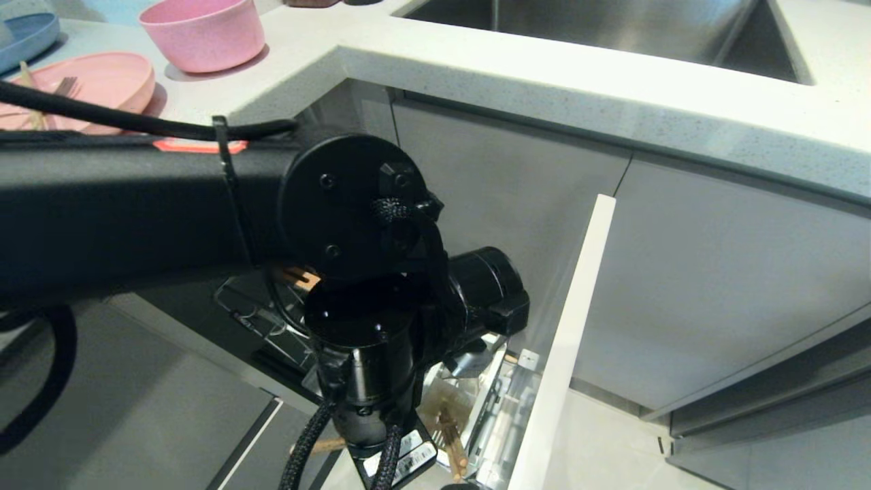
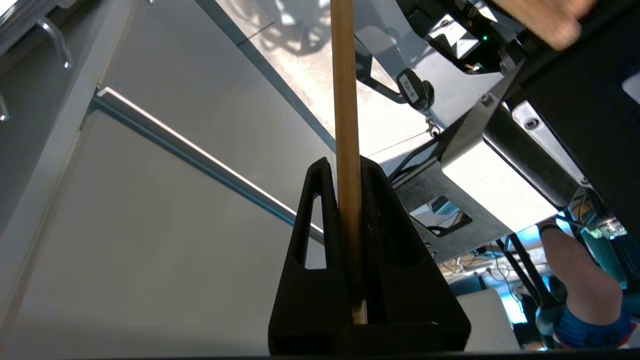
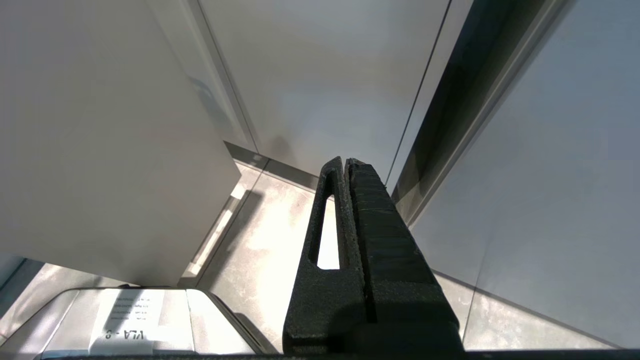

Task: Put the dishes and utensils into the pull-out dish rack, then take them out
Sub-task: Pick up the chopsticks and place it in the cupboard

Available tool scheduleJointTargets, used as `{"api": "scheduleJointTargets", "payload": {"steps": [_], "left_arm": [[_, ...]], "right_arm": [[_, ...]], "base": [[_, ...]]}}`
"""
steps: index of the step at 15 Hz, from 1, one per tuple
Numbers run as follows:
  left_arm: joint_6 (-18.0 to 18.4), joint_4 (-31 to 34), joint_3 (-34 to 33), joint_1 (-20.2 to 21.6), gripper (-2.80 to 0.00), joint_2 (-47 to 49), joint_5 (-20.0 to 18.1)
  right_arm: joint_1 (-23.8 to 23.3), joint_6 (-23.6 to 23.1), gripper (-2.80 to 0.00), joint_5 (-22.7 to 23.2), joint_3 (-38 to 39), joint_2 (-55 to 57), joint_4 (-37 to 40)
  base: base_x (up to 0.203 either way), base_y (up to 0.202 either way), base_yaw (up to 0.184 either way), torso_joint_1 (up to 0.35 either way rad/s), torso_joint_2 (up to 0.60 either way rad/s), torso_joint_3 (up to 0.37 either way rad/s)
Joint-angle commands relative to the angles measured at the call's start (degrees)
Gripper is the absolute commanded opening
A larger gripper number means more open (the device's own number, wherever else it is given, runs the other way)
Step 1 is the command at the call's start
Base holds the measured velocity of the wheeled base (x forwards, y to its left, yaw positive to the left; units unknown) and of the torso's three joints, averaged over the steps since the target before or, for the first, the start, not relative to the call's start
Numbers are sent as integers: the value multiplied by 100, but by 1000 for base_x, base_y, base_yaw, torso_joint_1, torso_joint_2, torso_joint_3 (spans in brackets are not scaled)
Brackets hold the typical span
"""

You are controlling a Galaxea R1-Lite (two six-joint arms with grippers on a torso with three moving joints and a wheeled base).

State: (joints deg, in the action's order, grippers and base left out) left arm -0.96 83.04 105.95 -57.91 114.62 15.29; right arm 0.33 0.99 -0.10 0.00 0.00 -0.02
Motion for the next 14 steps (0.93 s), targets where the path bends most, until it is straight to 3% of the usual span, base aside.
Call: {"api": "scheduleJointTargets", "payload": {"steps": [1,14], "left_arm": [[0,41,45,32,-280,203,9],[61,-262,346,171,-280,869,67]], "right_arm": [[2,0,-280,1,9,0,-1],[2,1,-280,0,9,0,-3]], "base": [[0,0,0,0,0,0],[0,0,0,0,0,0]]}}
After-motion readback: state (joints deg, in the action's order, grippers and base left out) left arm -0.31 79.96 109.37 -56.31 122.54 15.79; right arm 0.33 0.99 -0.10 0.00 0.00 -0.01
